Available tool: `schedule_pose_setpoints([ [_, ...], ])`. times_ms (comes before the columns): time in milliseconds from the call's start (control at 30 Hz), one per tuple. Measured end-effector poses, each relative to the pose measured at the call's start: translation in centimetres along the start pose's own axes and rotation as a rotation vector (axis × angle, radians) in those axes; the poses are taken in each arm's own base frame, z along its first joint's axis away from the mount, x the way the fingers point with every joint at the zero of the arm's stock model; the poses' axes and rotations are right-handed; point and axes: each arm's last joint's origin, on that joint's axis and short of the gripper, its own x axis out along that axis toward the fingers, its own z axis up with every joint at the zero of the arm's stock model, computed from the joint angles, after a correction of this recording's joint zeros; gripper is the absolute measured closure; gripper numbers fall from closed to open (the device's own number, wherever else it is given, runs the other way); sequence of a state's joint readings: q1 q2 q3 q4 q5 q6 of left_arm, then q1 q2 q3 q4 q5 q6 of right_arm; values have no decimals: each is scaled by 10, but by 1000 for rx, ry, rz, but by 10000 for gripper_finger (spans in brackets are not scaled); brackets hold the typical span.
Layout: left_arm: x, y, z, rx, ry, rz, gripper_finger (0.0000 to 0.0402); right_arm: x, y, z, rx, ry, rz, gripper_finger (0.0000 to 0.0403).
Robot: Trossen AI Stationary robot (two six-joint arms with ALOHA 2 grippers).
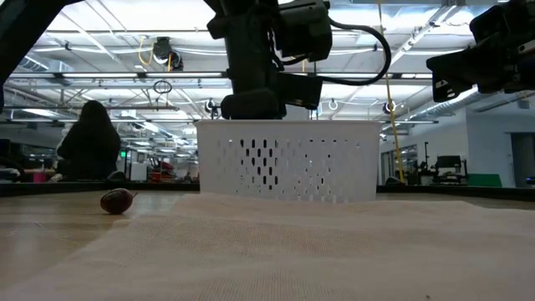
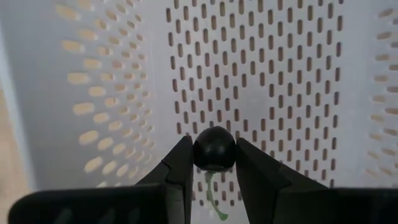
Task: Pick and placing Produce into tupperware
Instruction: Put the black cherry into the white bin
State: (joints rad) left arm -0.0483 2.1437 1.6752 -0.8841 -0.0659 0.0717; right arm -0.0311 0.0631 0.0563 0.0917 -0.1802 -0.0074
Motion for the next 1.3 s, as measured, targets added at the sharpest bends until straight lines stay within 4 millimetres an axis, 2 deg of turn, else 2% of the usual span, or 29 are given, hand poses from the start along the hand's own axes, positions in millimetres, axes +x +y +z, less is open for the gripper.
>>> schedule_pose_setpoints([
  [833,0,-2,2,24,-26,-71,310,0,0,-1,1,7,0,403],
  [1133,0,-2,2,21,-29,-72,215,0,0,-1,8,7,0,403],
  [1300,0,-2,2,23,-29,-72,194,0,0,-1,8,7,0,403],
])
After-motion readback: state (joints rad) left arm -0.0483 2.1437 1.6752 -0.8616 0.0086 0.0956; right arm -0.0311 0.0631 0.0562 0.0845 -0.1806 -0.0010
